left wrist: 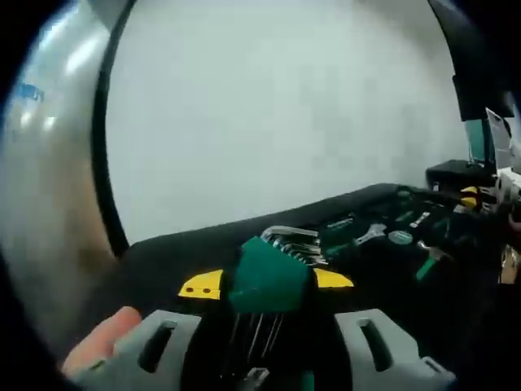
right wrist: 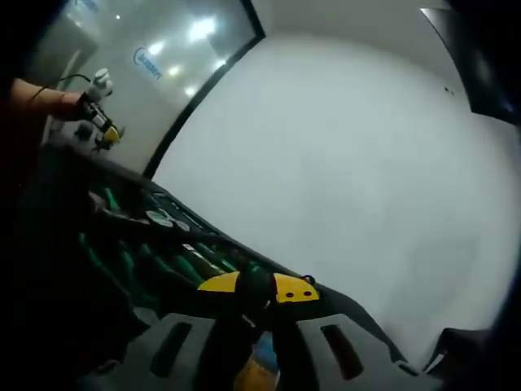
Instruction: Pick up the tools and put them into their designated positions in the toolbox.
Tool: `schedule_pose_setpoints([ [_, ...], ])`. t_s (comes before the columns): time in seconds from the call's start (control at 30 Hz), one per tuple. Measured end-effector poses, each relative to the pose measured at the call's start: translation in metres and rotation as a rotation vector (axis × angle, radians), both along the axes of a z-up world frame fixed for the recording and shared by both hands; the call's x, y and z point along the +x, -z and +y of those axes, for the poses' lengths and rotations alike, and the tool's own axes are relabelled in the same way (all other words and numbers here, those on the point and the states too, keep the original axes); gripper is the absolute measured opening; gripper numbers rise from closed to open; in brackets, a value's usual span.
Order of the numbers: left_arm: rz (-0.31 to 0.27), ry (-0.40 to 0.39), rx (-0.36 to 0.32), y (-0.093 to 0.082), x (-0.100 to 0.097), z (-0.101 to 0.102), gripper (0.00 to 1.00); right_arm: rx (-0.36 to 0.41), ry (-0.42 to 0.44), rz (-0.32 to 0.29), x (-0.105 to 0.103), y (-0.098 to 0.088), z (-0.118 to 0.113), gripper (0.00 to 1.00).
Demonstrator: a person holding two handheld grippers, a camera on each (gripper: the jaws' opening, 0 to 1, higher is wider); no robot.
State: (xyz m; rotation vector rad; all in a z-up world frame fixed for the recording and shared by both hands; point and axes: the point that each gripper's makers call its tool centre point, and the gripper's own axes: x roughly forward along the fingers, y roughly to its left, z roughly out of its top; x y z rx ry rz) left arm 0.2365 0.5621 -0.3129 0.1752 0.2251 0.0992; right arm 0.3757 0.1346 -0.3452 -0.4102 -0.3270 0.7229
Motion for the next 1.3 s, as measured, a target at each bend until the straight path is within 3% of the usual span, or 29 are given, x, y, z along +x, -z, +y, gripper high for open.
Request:
schedule_pose_setpoints([
  [0.2,0.066,0.115,0.063,0.006,0.018,-0.047,0.33,-0.001,0.001,-0.001,0.001,0.001,0.0,0.12],
  [0.43,0.148,0.21,0.141,0.025,0.037,-0.083,0.33,-0.007,0.004,-0.005,0.002,0.001,0.0,0.12],
  [0.5,0.16,0.251,0.128,0.031,0.041,-0.096,0.33,-0.012,0.004,-0.008,0.002,0.002,0.001,0.12],
  [0.57,0.169,0.268,0.191,0.034,0.046,-0.103,0.33,-0.015,0.003,-0.009,0.001,0.002,0.001,0.12],
  [0.7,0.184,0.322,0.177,0.042,0.05,-0.123,0.33,-0.013,0.004,-0.009,0.001,0.002,0.001,0.12],
  [0.83,0.273,0.425,0.254,0.069,0.05,-0.145,0.34,-0.014,0.005,-0.01,0.001,0.002,0.001,0.12],
  [0.87,0.256,0.4,0.243,0.068,0.052,-0.145,0.33,-0.015,0.005,-0.009,0.001,0.002,0.001,0.12],
  [0.93,0.167,0.364,0.189,0.052,0.056,-0.144,0.26,-0.017,0.007,-0.011,0.001,0.002,0.0,0.12],
  [1.0,0.119,0.379,0.135,0.042,0.053,-0.147,0.29,-0.015,0.009,-0.011,0.001,0.002,0.0,0.12],
  [1.07,0.077,0.334,0.08,0.032,0.05,-0.138,0.3,-0.01,0.01,-0.011,0.001,0.001,-0.001,0.12],
  [1.13,0.061,0.219,0.036,0.03,0.049,-0.121,0.25,-0.007,0.009,-0.009,0.002,0.001,-0.001,0.12],
  [1.27,0.173,0.137,0.118,0.056,0.036,-0.116,0.17,-0.01,0.008,-0.009,0.001,0.002,-0.001,0.12],
  [1.3,0.165,0.141,0.114,0.059,0.035,-0.12,0.16,-0.011,0.007,-0.009,0.001,0.002,0.0,0.12],
])
